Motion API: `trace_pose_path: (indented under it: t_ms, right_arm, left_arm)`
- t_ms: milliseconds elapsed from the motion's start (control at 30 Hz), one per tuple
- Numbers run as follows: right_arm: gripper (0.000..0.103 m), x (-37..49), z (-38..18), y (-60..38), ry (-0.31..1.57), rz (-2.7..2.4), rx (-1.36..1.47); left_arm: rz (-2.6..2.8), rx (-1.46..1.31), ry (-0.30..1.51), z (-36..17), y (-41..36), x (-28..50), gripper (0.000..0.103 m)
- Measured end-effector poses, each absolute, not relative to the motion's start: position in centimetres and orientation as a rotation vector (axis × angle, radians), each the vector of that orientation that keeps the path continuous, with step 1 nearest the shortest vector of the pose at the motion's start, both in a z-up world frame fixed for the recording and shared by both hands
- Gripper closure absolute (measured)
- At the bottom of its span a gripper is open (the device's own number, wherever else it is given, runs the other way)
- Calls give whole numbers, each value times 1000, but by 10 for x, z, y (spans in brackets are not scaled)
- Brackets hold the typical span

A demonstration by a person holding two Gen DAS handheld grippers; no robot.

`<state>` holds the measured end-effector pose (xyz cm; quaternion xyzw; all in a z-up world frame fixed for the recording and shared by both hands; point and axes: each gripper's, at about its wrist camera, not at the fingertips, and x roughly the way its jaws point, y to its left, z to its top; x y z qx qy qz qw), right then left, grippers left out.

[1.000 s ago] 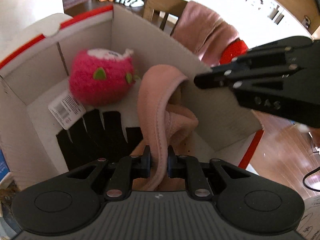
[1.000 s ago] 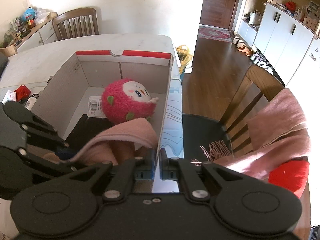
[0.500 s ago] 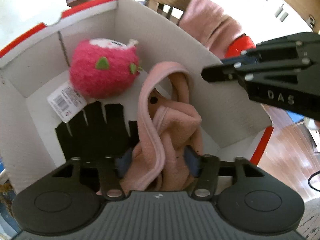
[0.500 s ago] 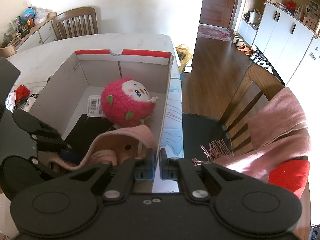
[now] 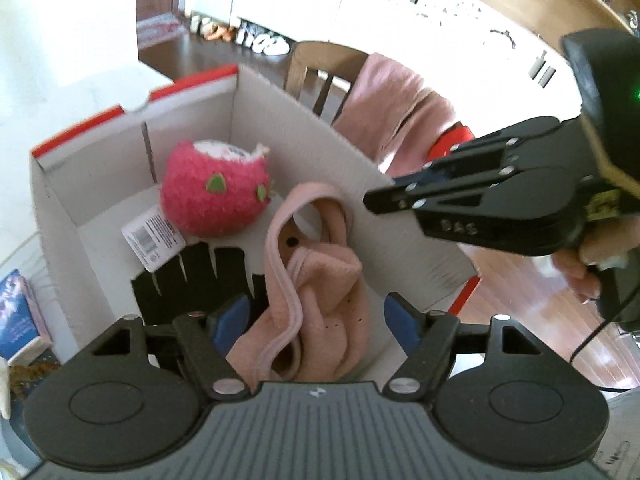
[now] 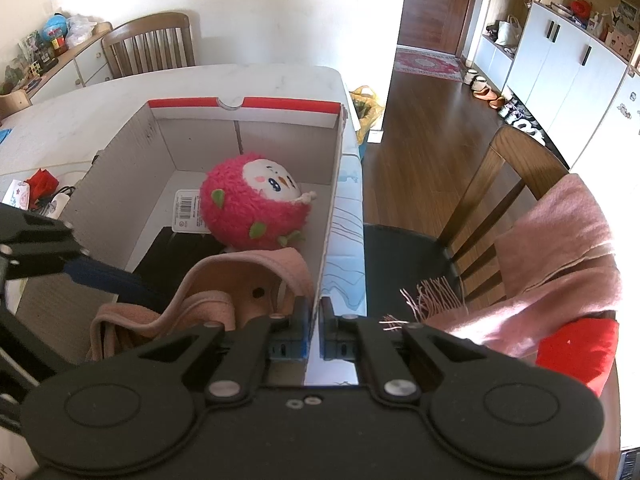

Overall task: Organize objects
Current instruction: 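Carry the pink towel into the box and open the left tool over the gloves, then move the left tool back to the table toward the white star-printed packet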

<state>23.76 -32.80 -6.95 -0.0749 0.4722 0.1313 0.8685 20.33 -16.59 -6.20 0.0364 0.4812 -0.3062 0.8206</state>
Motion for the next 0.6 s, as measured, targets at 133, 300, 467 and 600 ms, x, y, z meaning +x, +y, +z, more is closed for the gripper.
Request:
trace_pose_path:
  t_ms: [133, 300, 467, 600]
  right_arm:
    - [99, 238, -70, -328, 990, 273, -153]
    - [99, 238, -70, -329, 991, 271, -157]
    - [99, 238, -69, -330, 994, 269, -162]
    - [99, 238, -70, -330, 997, 266, -166]
  left_arm:
    - [-625, 54, 978, -48, -155, 197, 24]
    - [-585, 14, 913, -30, -135, 188, 22]
    - [-531, -36, 863, -19, -108, 178, 21]
    - [-458, -67, 833, -17, -78, 170, 17]
